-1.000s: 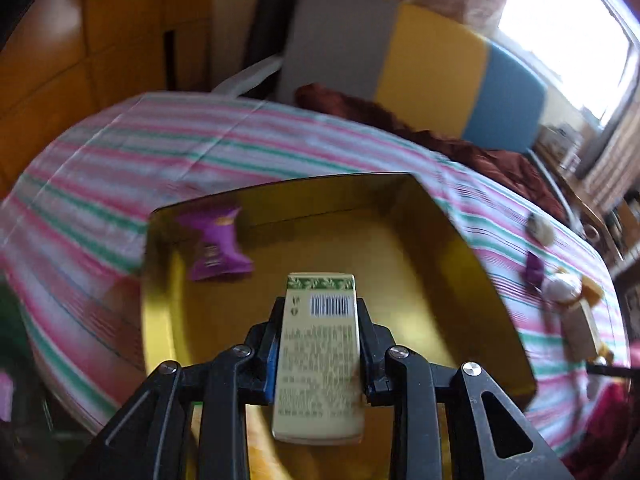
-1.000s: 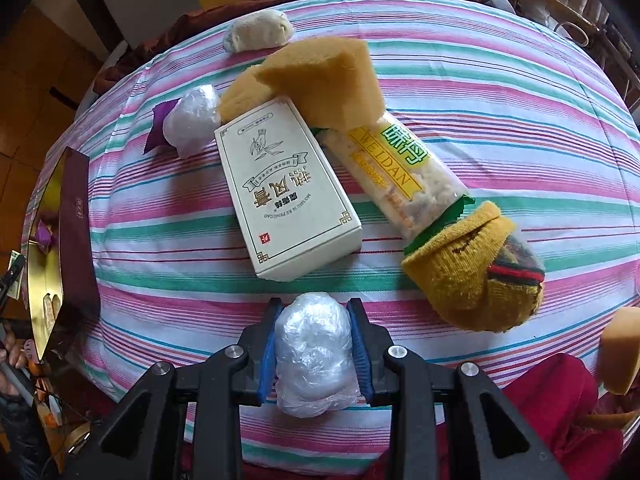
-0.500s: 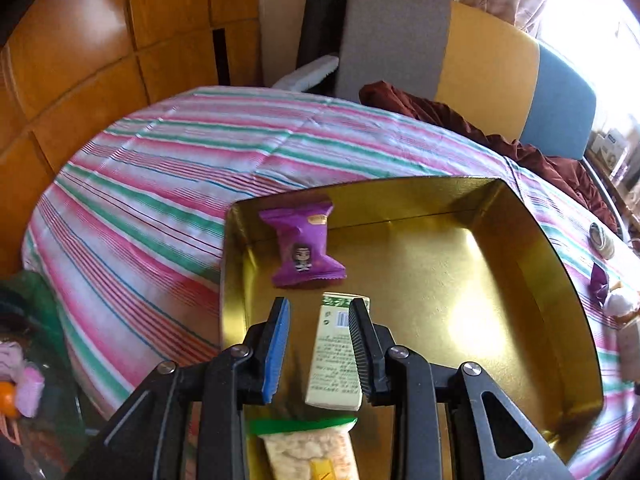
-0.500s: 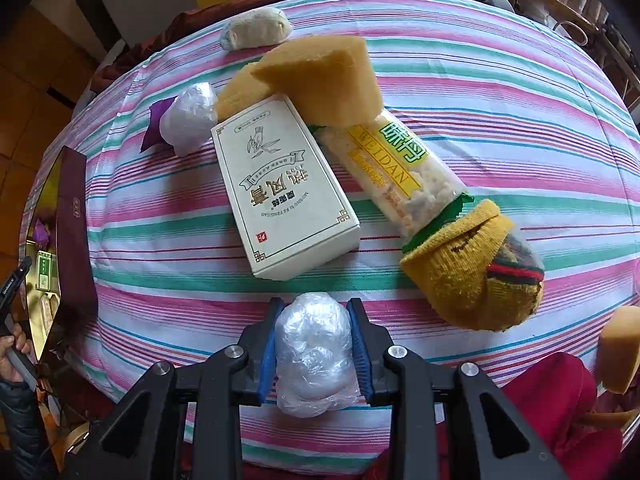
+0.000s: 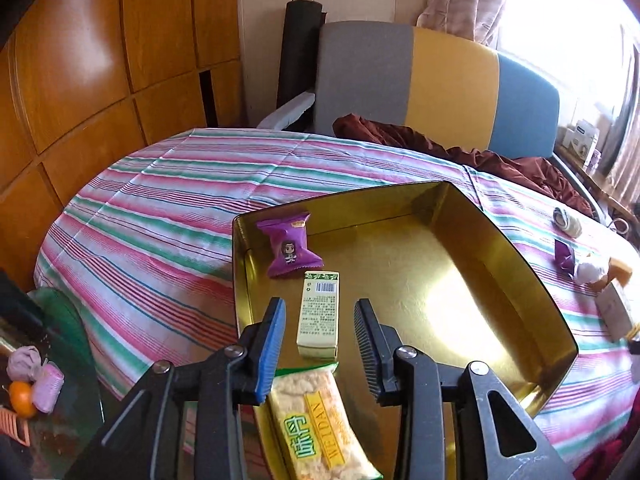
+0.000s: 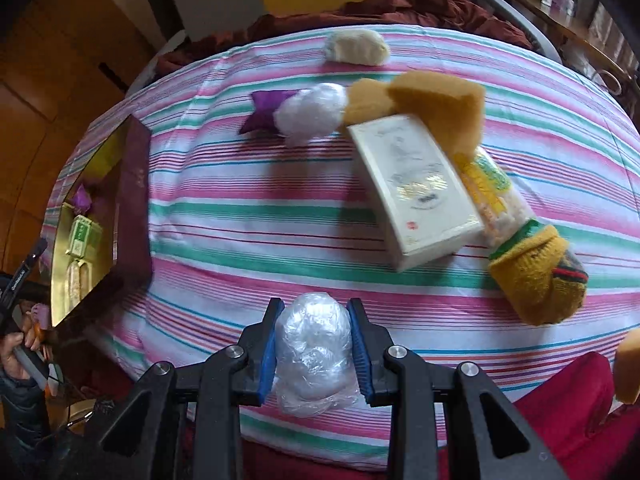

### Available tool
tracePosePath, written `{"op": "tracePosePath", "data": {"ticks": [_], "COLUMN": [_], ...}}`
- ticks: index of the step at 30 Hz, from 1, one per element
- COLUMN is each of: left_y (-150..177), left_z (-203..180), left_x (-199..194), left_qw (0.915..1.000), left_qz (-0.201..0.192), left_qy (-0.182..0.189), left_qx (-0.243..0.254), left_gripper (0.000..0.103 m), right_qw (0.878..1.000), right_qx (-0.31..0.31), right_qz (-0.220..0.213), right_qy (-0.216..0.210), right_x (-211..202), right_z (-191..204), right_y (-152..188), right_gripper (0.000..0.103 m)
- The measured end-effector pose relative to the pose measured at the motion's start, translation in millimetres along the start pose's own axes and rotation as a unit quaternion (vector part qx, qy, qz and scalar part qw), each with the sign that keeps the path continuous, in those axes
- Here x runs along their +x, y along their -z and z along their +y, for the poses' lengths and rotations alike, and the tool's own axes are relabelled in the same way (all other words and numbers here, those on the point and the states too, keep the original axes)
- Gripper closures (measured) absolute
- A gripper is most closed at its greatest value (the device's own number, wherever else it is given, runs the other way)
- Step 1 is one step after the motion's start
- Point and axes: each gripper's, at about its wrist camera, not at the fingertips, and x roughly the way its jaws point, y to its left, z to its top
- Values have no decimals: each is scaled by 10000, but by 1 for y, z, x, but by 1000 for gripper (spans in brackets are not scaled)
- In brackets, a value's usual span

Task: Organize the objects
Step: 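Place the green-white box in the tray with the left gripper and release, then lower the plastic-wrapped ball into the tray and open the right gripper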

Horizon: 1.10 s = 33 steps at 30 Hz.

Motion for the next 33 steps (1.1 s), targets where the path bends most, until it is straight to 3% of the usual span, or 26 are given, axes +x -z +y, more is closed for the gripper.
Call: {"op": "tracePosePath", "data": {"ticks": [9,14,19,22,26,27,29,33], "left_y": [9,10,9,10,13,13,13,14], "left_z": [12,28,43,47,47,47,46,38], "left_x": [-8,-12,-11,-7,-4,-4,-5,-7], "left_qw": [9999,9991,9977,9974,9976,9976,9977,9984], "left_qz": [-37,-97,-143,-80,-38,-48,-85,-122], "left_qy": [-33,-73,-202,-206,-205,-209,-207,-151], "left_qx": [-137,-397,-628,-689,-668,-657,-639,-527], "left_gripper": [64,60,59,59,56,55,54,54], "right_qw": [9880,9804,9726,9666,9573,9567,9577,9682], "right_qx": [-1072,-1421,-1773,-1924,-1876,-1873,-1881,-1763], "right_qz": [-244,30,490,774,1019,976,802,315], "right_qy": [-1088,-1364,-1422,-1505,-1951,-2004,-2023,-1746], "right_x": [23,69,115,135,145,143,133,111], "right_z": [156,232,288,303,307,306,300,276], "right_y": [-42,-53,-41,-28,-15,-14,-13,-16], "right_gripper": [72,72,70,67,46,37,29,27]}}
